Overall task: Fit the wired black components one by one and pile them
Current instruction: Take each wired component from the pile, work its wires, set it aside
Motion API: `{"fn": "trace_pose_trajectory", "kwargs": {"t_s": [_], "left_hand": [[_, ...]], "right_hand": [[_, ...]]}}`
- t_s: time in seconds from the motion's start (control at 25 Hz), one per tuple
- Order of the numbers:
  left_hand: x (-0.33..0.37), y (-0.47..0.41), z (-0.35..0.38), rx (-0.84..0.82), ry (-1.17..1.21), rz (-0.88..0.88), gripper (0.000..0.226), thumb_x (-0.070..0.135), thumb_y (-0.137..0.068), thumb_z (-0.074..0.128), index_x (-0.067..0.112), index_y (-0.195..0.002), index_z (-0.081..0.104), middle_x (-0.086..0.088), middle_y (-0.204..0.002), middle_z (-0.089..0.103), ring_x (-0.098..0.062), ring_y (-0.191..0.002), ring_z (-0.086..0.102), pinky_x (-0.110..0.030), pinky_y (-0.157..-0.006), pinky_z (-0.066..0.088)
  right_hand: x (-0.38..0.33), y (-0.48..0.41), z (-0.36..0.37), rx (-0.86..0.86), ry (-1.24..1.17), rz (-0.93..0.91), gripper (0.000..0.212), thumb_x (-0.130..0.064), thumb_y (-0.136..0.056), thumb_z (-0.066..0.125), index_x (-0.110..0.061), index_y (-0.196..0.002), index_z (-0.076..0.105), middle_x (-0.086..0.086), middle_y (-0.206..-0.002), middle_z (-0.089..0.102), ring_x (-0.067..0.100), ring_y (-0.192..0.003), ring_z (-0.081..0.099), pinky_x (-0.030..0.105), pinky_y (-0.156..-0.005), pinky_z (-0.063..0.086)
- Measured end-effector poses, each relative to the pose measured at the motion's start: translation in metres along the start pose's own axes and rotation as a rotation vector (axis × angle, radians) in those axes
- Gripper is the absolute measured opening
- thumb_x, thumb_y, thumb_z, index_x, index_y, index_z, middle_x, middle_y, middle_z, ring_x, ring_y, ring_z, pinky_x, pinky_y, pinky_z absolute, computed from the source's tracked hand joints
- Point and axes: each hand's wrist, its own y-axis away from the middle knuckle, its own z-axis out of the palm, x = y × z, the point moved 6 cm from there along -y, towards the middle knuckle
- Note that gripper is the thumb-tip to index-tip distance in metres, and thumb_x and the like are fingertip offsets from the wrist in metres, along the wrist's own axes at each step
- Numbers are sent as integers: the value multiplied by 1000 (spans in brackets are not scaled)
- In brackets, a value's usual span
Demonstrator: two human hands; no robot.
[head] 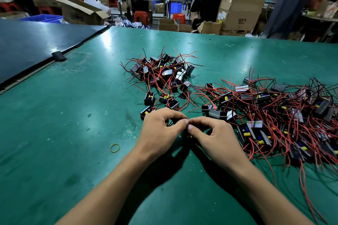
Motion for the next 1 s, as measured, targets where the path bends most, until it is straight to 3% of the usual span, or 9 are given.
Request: {"fn": "trace_pose_trajectory", "kwargs": {"t_s": [0.08, 0.16, 0.28, 0.48, 0.64, 0.76, 0.84, 0.92, 1.0], "left_hand": [[3, 0, 1, -7, -45, 65, 5, 16, -82, 75, 20, -84, 77, 12, -76, 68, 4, -72, 57, -11, -67, 39], [7, 2, 2, -21, -138, 157, 6, 21, -84, 72, 19, -87, 77, 9, -80, 68, -9, -81, 59, -28, -76, 46], [10, 5, 3, -12, -227, 254, 15, 27, -83, 68, 18, -88, 78, 6, -77, 66, -20, -76, 55, -42, -71, 46], [17, 5, 3, 5, -307, 362, 13, 30, -83, 70, 20, -87, 77, 8, -76, 66, -19, -73, 52, -46, -66, 45], [17, 7, 6, 14, -327, 389, 11, 27, -83, 71, 20, -87, 77, 8, -77, 67, -20, -73, 52, -46, -66, 45], [11, 2, 2, 15, -213, 311, 11, 27, -81, 72, 20, -86, 78, 7, -76, 67, -19, -72, 53, -42, -68, 45], [10, 0, 1, -6, -161, 271, 9, 26, -81, 75, 20, -86, 79, 7, -77, 68, -20, -74, 53, -40, -70, 44], [8, -1, 1, -47, -132, 232, 8, 23, -81, 78, 20, -88, 79, 8, -78, 68, -20, -77, 51, -39, -73, 43], [5, -2, 2, -90, -111, 183, 9, 22, -80, 79, 20, -88, 80, 8, -79, 69, -21, -80, 51, -41, -77, 43]], "right_hand": [[-3, -1, -5, 24, -40, -14, 10, -20, -90, 72, -30, -90, 77, -21, -83, 74, -4, -78, 68, 9, -72, 49], [-7, -2, -8, 52, -52, -36, 7, -22, -90, 72, -26, -85, 77, -18, -78, 74, -3, -71, 67, 6, -66, 46], [-9, -1, -8, 70, -27, -23, 16, -25, -90, 72, -22, -75, 74, -16, -66, 69, -4, -59, 59, 9, -60, 42], [10, -5, -3, -32, -247, 305, 30, -27, -93, 67, -13, -66, 67, -3, -53, 47, 12, -47, 36, 25, -48, 27], [14, -2, 3, -114, -493, 454, 24, -24, -92, 69, -8, -74, 64, 5, -64, 48, 12, -45, 37, 22, -44, 27], [2, -7, -14, -19, -176, 132, 9, -23, -84, 79, -17, -89, 74, -3, -74, 69, 11, -52, 56, 17, -50, 44], [-10, -6, -17, -8, 101, -157, 20, -19, -80, 83, -25, -98, 76, -13, -86, 73, 3, -72, 66, 16, -67, 51], [-13, -5, -15, -14, 222, -348, 21, -14, -81, 82, -19, -101, 78, -11, -91, 73, 3, -84, 67, 23, -75, 53], [-13, -2, -12, -16, 301, -476, 18, -13, -85, 79, -13, -103, 77, -4, -93, 73, 10, -84, 69, 32, -74, 56]]}}
